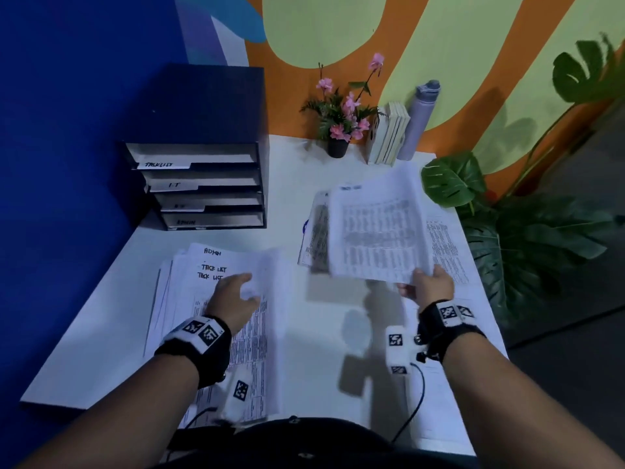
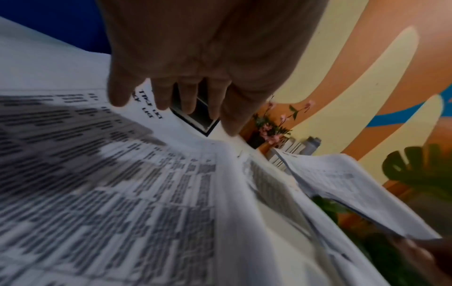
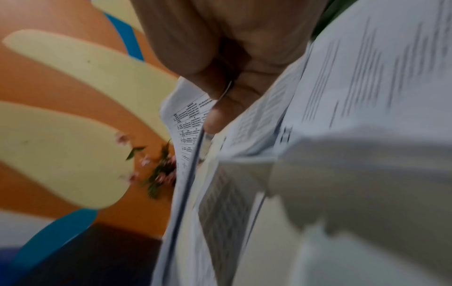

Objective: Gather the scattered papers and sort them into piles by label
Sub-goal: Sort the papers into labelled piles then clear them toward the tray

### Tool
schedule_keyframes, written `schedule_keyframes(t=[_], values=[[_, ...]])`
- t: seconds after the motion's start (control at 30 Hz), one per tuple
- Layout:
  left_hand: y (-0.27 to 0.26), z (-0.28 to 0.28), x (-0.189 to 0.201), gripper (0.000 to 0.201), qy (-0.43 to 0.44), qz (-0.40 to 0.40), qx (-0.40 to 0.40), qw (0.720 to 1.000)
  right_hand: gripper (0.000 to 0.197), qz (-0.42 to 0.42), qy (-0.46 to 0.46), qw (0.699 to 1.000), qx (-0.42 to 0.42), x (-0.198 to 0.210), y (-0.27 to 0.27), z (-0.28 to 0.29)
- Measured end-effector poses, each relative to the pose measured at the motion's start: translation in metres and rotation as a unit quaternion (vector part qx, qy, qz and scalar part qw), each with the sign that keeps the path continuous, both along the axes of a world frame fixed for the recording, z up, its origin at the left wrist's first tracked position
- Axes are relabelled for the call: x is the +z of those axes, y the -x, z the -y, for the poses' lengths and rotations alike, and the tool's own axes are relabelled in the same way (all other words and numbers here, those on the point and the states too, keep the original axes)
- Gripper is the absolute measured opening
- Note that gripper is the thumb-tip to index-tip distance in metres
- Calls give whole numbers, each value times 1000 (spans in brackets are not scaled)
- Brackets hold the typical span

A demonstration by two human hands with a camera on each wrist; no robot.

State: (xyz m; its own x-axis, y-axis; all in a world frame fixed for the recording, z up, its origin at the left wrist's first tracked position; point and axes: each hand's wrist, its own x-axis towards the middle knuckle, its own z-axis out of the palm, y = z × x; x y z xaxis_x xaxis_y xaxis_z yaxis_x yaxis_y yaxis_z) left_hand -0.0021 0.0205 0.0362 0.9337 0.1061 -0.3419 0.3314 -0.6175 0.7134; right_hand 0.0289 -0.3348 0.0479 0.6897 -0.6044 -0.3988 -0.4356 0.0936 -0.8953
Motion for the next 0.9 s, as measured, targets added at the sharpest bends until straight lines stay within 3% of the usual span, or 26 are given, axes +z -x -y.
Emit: schedule_keyframes(t=[0.07,0.17,0.3,0.4,0.53,0.6,0.67,0.77,0.83,0.9], values=[[5,-6,-11,65,-50,-68,-28,996,47,-21,-2,998,-56,0,-7,37],[12,-7,-15,87,-132,-156,-74,976,40,-44,27,997,-48,4,-16,84],[18,1,-12,102,-162,-232,-112,952,28,-90,102,990,-45,1,-26,121],[19,4,-14,101,-182,-235,-121,947,30,-127,190,973,7,3,-34,131],[16,3,-22,102,-209,-214,-123,946,47,-228,318,919,51,12,-41,122],[13,1,-25,101,-202,-190,-112,954,50,-190,346,914,97,9,-44,99],[11,-3,-26,98,-178,-142,-91,969,45,-124,367,898,210,-1,-44,67],[10,-9,-28,91,-149,-80,-60,984,29,-45,427,797,425,-22,-37,14],[12,-13,-28,85,-152,-76,-39,985,37,-40,464,710,528,-37,-31,-17],[18,-17,-28,81,-181,-92,-30,979,45,-88,494,640,582,-45,-29,-39]])
